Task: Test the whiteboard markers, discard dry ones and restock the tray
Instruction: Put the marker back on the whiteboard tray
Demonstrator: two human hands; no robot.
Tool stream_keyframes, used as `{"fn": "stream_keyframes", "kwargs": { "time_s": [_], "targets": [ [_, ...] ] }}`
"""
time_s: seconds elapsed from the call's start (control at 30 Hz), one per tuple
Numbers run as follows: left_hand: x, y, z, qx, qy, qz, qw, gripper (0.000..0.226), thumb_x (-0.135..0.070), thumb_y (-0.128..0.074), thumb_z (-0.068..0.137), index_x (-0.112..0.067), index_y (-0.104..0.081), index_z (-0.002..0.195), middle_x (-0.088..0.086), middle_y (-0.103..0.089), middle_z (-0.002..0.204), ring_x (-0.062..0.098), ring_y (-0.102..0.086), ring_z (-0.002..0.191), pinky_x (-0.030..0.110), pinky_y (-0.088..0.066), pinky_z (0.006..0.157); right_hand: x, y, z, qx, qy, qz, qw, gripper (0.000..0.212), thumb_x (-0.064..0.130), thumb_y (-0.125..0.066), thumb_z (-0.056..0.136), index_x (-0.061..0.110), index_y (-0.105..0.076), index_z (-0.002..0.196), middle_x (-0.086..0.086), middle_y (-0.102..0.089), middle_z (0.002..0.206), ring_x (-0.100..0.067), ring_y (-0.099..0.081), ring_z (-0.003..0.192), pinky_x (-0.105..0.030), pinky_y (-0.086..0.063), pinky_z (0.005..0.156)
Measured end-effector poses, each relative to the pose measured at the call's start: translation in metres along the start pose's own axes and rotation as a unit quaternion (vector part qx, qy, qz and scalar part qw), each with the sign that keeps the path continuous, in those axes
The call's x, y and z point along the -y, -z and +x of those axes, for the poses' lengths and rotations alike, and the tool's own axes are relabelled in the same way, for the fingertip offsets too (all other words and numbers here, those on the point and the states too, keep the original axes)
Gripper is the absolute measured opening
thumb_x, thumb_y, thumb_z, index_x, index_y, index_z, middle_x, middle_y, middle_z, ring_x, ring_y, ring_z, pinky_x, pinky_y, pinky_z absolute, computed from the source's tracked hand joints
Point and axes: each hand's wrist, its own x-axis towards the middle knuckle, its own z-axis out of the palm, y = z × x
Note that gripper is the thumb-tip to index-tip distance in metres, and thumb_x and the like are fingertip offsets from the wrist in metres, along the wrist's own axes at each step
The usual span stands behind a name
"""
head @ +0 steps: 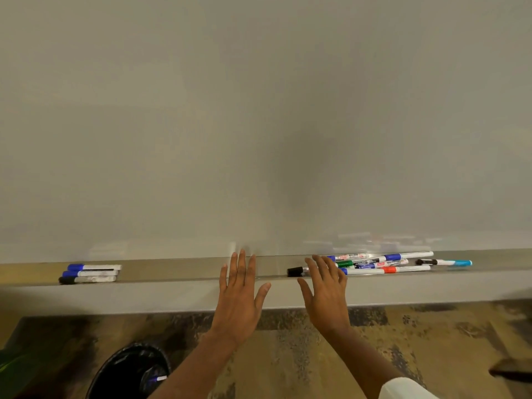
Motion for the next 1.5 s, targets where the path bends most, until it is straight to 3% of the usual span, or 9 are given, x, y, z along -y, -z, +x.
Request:
{"fn": "stream_keyframes", "kwargs": {
  "time_s": [0.13,0.3,0.53,0.73,0.83,1.0,1.13,1.33,1.5],
  "targets": [
    [-0.002,-0.018,0.007,0.007,0.004,-0.013,1.000,0.073,-0.064,-0.007,0.106,-0.020,-0.012,0.164,0.003,0.001,0.172,0.018,0.008,0.158,0.043,0.002,0.125,-0.009,-0.008,0.013,0.051,-0.001,0.006,0.999,0.047,0.020,-0.071,0.088,0.018,-0.056,0.133,-0.007,-0.057,0.137,-0.032,-0.048,0.131,-0.051,-0.040,0.105],
    [-0.004,-0.032,0.011,0.011,0.011,-0.028,0.999,0.074,-0.067,0.000,0.103,-0.023,-0.006,0.162,0.000,0.003,0.171,0.018,0.005,0.158,0.039,0.007,0.125,-0.021,-0.020,0.026,0.082,0.014,-0.008,0.997,0.053,0.007,-0.084,0.072,0.019,-0.066,0.120,-0.004,-0.067,0.121,-0.029,-0.058,0.116,-0.047,-0.049,0.097],
    [-0.005,-0.043,0.016,0.002,0.009,-0.047,0.999,0.072,-0.064,-0.005,0.105,-0.022,-0.016,0.162,0.001,-0.007,0.171,0.017,0.001,0.159,0.037,0.007,0.125,-0.026,-0.027,0.043,0.082,0.017,0.002,0.997,0.041,0.006,-0.082,0.074,0.021,-0.072,0.110,0.000,-0.073,0.107,-0.024,-0.061,0.105,-0.044,-0.051,0.092],
    [-0.007,-0.046,0.022,-0.017,0.010,-0.065,0.998,0.068,-0.060,-0.009,0.106,-0.022,-0.017,0.162,-0.002,-0.008,0.170,0.005,0.013,0.155,0.034,0.008,0.126,-0.024,-0.031,0.053,0.062,0.049,-0.006,0.997,0.031,0.011,-0.082,0.075,0.024,-0.072,0.102,0.004,-0.072,0.102,-0.020,-0.060,0.100,-0.040,-0.050,0.089],
    [-0.010,-0.036,0.026,-0.046,0.006,-0.137,0.990,0.060,-0.052,-0.019,0.108,-0.023,-0.025,0.160,-0.006,-0.016,0.168,0.002,0.003,0.156,0.031,-0.001,0.128,-0.019,-0.036,0.052,0.035,0.080,0.028,0.996,0.032,0.010,-0.080,0.078,0.022,-0.072,0.107,0.003,-0.071,0.106,-0.020,-0.058,0.104,-0.040,-0.050,0.088],
    [-0.016,-0.004,0.031,-0.101,0.088,-0.315,0.940,0.044,-0.035,-0.044,0.109,-0.028,-0.042,0.152,-0.015,-0.041,0.155,-0.006,-0.032,0.145,0.023,-0.029,0.120,0.012,-0.025,0.057,-0.036,0.106,0.108,0.988,0.027,0.010,-0.070,0.086,0.017,-0.070,0.111,0.000,-0.069,0.109,-0.021,-0.056,0.106,-0.038,-0.049,0.086],
    [-0.022,0.033,0.039,-0.124,0.166,-0.463,0.862,0.039,-0.031,-0.053,0.105,-0.025,-0.056,0.144,-0.016,-0.060,0.139,-0.017,-0.051,0.124,0.006,-0.041,0.101,0.048,-0.006,0.057,-0.070,0.057,0.224,0.970,0.023,0.023,-0.052,0.097,0.018,-0.068,0.112,0.002,-0.067,0.110,-0.015,-0.054,0.106,-0.031,-0.047,0.090],
    [-0.021,0.086,0.046,-0.130,0.169,-0.593,0.777,0.029,-0.024,-0.055,0.104,-0.021,-0.067,0.130,-0.007,-0.074,0.122,0.011,-0.066,0.119,0.031,-0.049,0.106,0.102,0.038,0.053,-0.040,-0.009,0.435,0.900,0.022,0.013,-0.061,0.097,0.020,-0.066,0.117,0.009,-0.065,0.109,-0.010,-0.059,0.105,-0.020,-0.049,0.089],
    [-0.025,0.140,0.039,-0.070,0.141,-0.664,0.731,0.032,-0.025,-0.051,0.106,-0.016,-0.067,0.131,0.002,-0.074,0.124,0.019,-0.066,0.122,0.039,-0.046,0.111,0.141,0.089,0.049,0.008,-0.040,0.542,0.839,0.026,0.016,-0.058,0.098,0.026,-0.064,0.122,0.012,-0.067,0.113,-0.007,-0.062,0.108,-0.016,-0.050,0.088]
  ]
}}
